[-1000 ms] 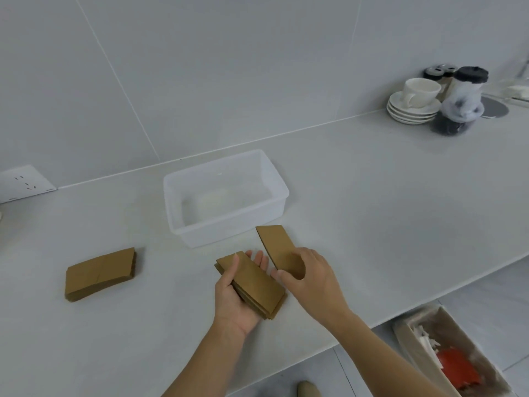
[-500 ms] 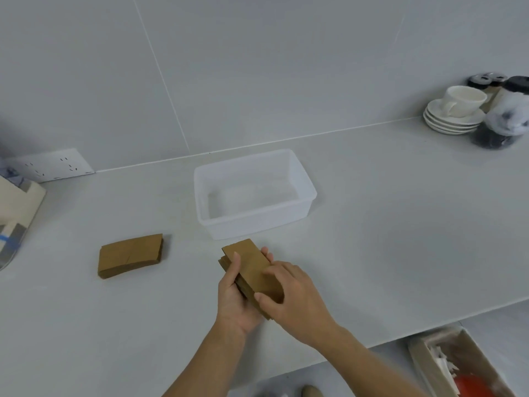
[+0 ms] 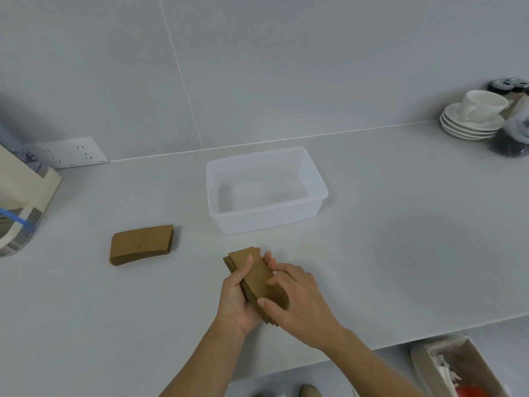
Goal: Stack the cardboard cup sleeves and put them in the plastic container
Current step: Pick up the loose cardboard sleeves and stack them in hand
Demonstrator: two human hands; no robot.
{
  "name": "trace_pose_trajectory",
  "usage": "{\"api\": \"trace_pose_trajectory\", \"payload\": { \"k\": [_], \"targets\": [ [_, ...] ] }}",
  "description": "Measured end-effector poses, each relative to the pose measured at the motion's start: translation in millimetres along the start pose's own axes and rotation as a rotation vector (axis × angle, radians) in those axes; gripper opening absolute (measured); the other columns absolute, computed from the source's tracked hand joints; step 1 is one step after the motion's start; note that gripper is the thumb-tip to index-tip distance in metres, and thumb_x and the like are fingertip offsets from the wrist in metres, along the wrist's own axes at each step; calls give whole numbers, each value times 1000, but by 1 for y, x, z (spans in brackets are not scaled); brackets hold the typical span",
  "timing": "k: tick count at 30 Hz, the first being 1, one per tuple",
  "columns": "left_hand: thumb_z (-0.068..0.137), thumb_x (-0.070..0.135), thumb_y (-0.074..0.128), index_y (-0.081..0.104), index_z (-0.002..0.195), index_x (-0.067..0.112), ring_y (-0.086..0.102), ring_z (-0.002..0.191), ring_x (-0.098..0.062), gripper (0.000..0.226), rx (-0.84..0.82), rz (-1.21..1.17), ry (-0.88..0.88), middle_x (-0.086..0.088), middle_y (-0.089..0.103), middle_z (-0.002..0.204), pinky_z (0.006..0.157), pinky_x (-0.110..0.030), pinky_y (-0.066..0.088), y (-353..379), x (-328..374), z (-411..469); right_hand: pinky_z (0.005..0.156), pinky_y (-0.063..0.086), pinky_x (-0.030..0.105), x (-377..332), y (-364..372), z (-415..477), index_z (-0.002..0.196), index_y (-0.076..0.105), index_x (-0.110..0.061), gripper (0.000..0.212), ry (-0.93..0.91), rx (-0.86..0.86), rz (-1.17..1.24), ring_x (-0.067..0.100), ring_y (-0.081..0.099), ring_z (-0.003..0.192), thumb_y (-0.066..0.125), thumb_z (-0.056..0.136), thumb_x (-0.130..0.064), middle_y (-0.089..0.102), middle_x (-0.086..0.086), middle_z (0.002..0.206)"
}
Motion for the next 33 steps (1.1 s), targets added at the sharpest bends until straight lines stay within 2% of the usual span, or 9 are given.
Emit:
{"api": "trace_pose_trajectory", "payload": {
  "k": [3, 7, 12, 18, 22, 25, 29, 31, 33],
  "targets": [
    [65, 23, 73, 67, 104, 14, 69, 81, -24, 40, 19, 58, -25, -8, 72, 93, 77, -40, 55, -3, 6, -2, 91, 23, 18, 2, -5, 3, 95, 60, -16, 32, -12, -24, 50, 9, 44, 112, 55, 79, -44, 53, -7, 124],
    [63, 26, 74, 66, 111, 15, 67, 77, -23, 50, 29, 191, -54, -7, 73, 94, 72, -39, 55, -5, 16, -5, 95, 32, 23, 2, -16, 11, 99, 61, -18, 21, -26, -33, 123, 5, 50, 105, 59, 83, -31, 61, -9, 112],
    [59, 23, 79, 70, 105, 9, 67, 73, -26, 49, -13, 253, -97, -13, 72, 90, 69, -38, 56, -8, 23, -10, 81, 34, 7, 1, -29, 29, 100, 62, -23, 17, 11, -22, 196, -13, 48, 90, 61, 83, -27, 57, -20, 95],
    [55, 23, 84, 70, 98, 1, 65, 73, -25, 50, -45, 313, -199, -14, 71, 88, 65, -39, 54, -12, 26, -18, 77, 34, -2, -1, -37, 48, 106, 59, -28, 26, 52, -96, 298, -17, 47, 94, 64, 81, -25, 56, -21, 100],
    [60, 25, 82, 68, 99, 2, 64, 75, -25, 48, -90, 338, -240, -13, 70, 90, 66, -38, 53, -15, 29, -22, 79, 36, 7, -5, -37, 57, 112, 56, -33, 34, 64, -257, 334, -21, 44, 97, 66, 79, -29, 53, -29, 104],
    [61, 24, 81, 67, 101, 3, 63, 76, -26, 48, -127, 363, -272, -15, 69, 91, 65, -39, 53, -17, 31, -24, 82, 37, 12, -7, -33, 62, 117, 55, -28, 40, 76, -385, 340, -8, 49, 102, 67, 79, -27, 56, -19, 111],
    [58, 22, 83, 68, 100, 4, 64, 76, -27, 48, -154, 365, -307, -16, 69, 90, 64, -38, 54, -20, 33, -27, 86, 43, 20, -11, -26, 66, 115, 59, -22, 38, 87, -481, 393, 6, 55, 105, 68, 78, -22, 62, -5, 114],
    [57, 22, 83, 68, 101, 3, 63, 77, -26, 50, -171, 381, -333, -16, 68, 90, 64, -38, 54, -21, 34, -30, 82, 47, 19, -14, -24, 68, 112, 61, -20, 35, 103, -500, 432, 5, 59, 97, 69, 78, -19, 64, -1, 109],
    [58, 23, 82, 65, 104, 2, 62, 77, -25, 54, -195, 390, -365, -14, 67, 90, 64, -37, 54, -21, 35, -33, 70, 51, 14, -17, -24, 69, 104, 62, -22, 28, 119, -528, 490, -4, 61, 79, 69, 78, -16, 65, -1, 97]
  ]
}}
Point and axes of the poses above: each hand's wrist, its own z-axis towards the middle knuckle, its own y-axis out of the palm, x = y × z, the point moved 1 cm from there along z, towards the middle knuckle
